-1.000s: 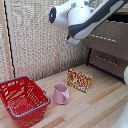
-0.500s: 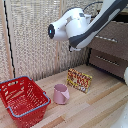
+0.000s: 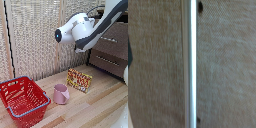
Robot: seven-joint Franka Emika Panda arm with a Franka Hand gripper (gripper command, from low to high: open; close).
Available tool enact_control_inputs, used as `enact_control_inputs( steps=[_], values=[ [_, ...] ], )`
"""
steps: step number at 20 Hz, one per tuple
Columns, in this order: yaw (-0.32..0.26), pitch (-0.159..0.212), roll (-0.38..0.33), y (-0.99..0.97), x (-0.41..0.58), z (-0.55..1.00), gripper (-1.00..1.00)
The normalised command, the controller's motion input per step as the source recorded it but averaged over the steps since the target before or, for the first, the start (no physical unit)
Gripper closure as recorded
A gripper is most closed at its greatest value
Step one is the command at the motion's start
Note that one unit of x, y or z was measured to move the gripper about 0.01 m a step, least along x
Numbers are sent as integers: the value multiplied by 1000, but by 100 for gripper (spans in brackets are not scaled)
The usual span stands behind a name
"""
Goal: Transport the gripper mindfully toward the orange-red bowl and clasp it to elevate with ease. Ensure your robot's arm aligns efficiently with the top drawer's opening. Carefully slide the orange-red bowl into the designated spot with precision. After confirmation, withdraw the gripper gently. Close the drawer smoothly by transitioning the gripper to its handle.
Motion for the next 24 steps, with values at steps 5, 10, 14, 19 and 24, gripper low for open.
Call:
enact_control_inputs(
  steps=[5, 10, 14, 19, 24],
  values=[
    [-5, -71, -6, -429, -122, 0, -100],
    [-38, -90, -1, -335, -349, -25, 100],
    [-105, -5, 3, -249, -299, 0, 100],
    [-57, 0, 0, -127, -172, 0, 100],
    [-50, 0, 1, -51, -44, 0, 100]
  ],
)
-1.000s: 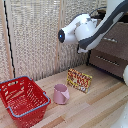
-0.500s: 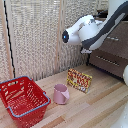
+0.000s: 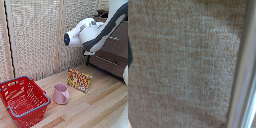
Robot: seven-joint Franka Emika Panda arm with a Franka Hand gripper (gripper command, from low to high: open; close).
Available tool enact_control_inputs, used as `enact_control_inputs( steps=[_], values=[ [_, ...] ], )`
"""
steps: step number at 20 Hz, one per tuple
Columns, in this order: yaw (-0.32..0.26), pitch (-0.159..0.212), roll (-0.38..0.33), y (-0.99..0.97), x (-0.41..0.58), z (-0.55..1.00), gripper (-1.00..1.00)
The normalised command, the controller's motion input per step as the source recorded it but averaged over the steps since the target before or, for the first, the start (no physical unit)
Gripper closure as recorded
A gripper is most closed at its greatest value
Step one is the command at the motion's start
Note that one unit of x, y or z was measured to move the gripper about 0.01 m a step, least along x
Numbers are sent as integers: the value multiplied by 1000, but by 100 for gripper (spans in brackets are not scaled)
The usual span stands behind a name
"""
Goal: Transport the gripper mindfully toward the orange-red bowl and clasp it to elevate with ease. Ensure your robot's arm aligns efficiently with the top drawer's opening. Carefully slide the orange-red bowl into the designated spot with precision. After confirmation, withdraw the gripper gently. Close the drawer smoothly by transitioning the gripper to its handle.
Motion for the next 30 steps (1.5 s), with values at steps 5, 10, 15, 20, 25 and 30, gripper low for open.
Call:
enact_control_inputs(
  steps=[5, 10, 15, 20, 25, 30],
  values=[
    [-5, -5, 0, 0, 0, 51, 100],
    [12, -2, 8, -1, 0, 6, 100],
    [0, -9, 4, -101, 0, 101, 100],
    [0, -1, 26, -473, 19, 357, 100],
    [0, 32, 74, -659, 63, 578, 100],
    [0, 81, 90, -573, 32, 764, 100]
  ],
)
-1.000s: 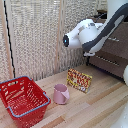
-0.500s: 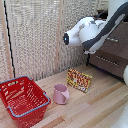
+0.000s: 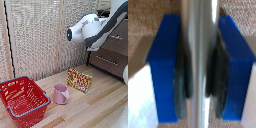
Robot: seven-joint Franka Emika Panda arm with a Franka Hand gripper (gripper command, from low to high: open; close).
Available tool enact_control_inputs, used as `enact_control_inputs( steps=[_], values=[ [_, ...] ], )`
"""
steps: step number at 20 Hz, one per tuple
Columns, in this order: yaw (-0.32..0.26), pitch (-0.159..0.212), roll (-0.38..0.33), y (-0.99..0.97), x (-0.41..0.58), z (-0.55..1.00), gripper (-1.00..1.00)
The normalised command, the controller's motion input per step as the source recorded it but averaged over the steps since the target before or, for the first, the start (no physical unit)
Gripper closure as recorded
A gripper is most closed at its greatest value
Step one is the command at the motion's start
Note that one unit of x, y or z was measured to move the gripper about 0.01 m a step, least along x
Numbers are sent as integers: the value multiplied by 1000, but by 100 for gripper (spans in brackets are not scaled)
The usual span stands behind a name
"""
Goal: Transport the gripper mindfully toward the orange-red bowl and clasp it to elevate with ease. Ensure your robot's arm aligns efficiently with the top drawer's opening. Carefully slide the orange-red bowl into the designated spot with precision. After confirmation, withdraw the gripper gently. Close the drawer smoothly by transitioning the gripper to its handle.
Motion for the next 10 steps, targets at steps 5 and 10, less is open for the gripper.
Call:
enact_control_inputs(
  steps=[5, 10],
  values=[
    [0, 77, 111, -606, 7, 791, 100],
    [0, 7, 109, -773, 0, 575, 100]
  ],
)
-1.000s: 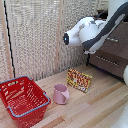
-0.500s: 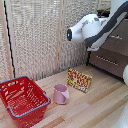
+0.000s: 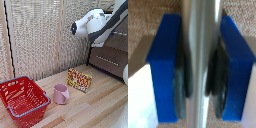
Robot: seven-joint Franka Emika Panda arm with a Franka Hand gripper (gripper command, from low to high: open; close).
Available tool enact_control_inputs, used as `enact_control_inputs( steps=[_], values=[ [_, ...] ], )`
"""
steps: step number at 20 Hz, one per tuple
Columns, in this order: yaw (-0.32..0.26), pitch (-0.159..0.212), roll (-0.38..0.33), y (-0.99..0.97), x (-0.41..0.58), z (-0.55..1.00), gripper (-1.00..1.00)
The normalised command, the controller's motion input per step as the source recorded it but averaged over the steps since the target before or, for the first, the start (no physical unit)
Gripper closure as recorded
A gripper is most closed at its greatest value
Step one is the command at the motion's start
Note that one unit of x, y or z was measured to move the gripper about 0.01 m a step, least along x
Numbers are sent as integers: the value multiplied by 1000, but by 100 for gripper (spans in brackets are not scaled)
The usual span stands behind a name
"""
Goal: Transport the gripper mindfully toward the orange-red bowl and clasp it to elevate with ease. Ensure your robot's arm aligns efficiently with the top drawer's opening. Carefully slide the orange-red bowl into the designated spot with precision. After confirmation, withdraw the gripper gently. Close the drawer smoothly by transitioning the gripper to its handle.
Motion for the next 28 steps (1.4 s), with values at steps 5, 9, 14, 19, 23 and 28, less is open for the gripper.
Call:
enact_control_inputs(
  steps=[5, 9, 14, 19, 23, 28],
  values=[
    [25, -95, 73, -861, 0, 250, 100],
    [30, -108, 62, -821, -25, 185, 100],
    [-16, -86, 11, -232, -39, 64, -100],
    [-3, -14, -32, 247, 41, 58, -100],
    [-4, 65, -16, 321, 174, 99, -100],
    [-79, 94, 0, 359, 357, 18, -100]
  ],
)
